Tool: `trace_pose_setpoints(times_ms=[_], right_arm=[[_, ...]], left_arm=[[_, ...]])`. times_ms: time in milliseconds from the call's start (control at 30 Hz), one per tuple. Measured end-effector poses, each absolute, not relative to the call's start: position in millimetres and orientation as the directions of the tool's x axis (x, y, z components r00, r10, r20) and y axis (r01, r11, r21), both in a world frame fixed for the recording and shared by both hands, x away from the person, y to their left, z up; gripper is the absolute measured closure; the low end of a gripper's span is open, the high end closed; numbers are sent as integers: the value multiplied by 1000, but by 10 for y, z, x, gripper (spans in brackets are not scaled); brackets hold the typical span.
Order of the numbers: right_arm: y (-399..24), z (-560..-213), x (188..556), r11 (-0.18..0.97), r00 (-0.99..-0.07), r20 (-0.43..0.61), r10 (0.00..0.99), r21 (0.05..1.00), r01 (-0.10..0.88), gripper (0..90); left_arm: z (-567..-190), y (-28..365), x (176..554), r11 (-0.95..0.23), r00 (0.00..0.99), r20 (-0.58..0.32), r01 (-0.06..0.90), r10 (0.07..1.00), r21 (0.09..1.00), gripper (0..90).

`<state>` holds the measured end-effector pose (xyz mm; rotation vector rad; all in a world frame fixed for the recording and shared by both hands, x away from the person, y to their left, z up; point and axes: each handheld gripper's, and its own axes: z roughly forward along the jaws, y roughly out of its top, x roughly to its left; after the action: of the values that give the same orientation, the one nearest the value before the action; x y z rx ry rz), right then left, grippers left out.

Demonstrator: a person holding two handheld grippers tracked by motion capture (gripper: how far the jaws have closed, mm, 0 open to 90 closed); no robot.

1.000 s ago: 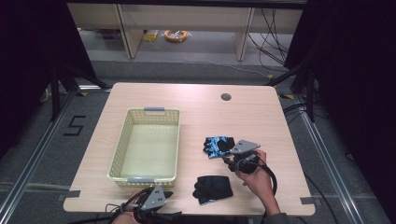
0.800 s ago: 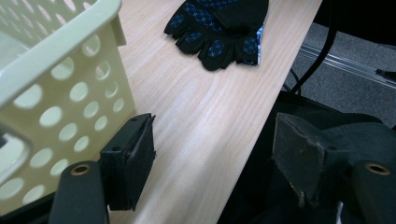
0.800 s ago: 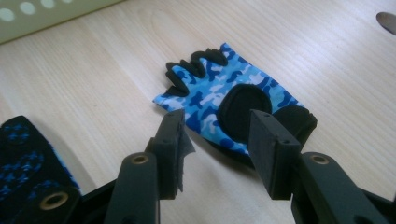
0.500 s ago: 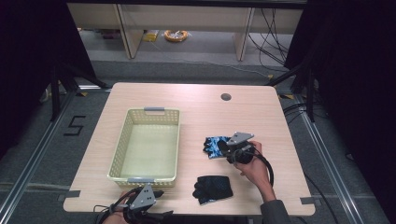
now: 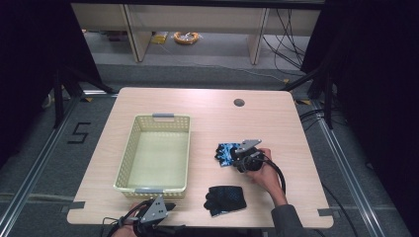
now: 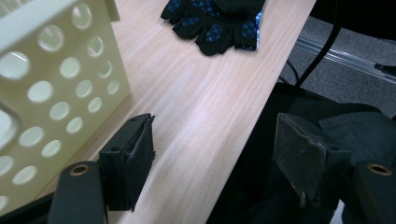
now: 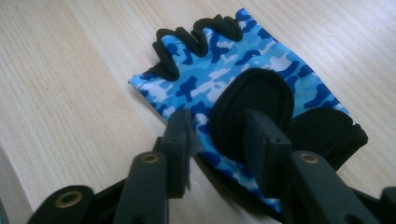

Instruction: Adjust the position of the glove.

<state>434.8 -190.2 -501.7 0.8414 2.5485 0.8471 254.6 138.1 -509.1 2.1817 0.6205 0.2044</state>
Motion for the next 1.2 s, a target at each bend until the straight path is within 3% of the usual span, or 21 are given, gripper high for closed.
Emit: trace_pose_setpoints(times_ms=[133, 200, 300, 367, 733, 967, 1200], right_arm=[[-1888, -5016, 4329, 661, -785, -115, 609, 621, 421, 830], [-1877, -5021, 4322, 672, -792, -128, 598, 619, 407, 856], [-1856, -5019, 4315, 687, -795, -148, 588, 611, 394, 865], [-1855, -5005, 4318, 685, -793, -160, 588, 619, 383, 868], [-1973, -4582, 4258, 664, -795, -218, 566, 692, 283, 872], [-1982, -4282, 4095, 581, -810, -180, 558, 782, 226, 872], [-1948, -4217, 3757, 567, -836, -151, 527, 796, 213, 872]], left_arm=[[-5094, 1359, 2538, -532, 869, -62, 355, 490, 768, 286], [-5084, 1362, 2529, -525, 870, -77, 362, 486, 770, 287], [-5075, 1381, 2541, -550, 877, -34, 329, 479, 768, 289], [-5087, 1361, 2522, -523, 870, -74, 359, 488, 773, 289], [-5091, 1360, 2525, -528, 872, -74, 359, 484, 770, 288], [-5070, 1381, 2532, -536, 871, -73, 362, 485, 762, 287], [-5073, 1388, 2539, -555, 871, -41, 348, 490, 755, 264]])
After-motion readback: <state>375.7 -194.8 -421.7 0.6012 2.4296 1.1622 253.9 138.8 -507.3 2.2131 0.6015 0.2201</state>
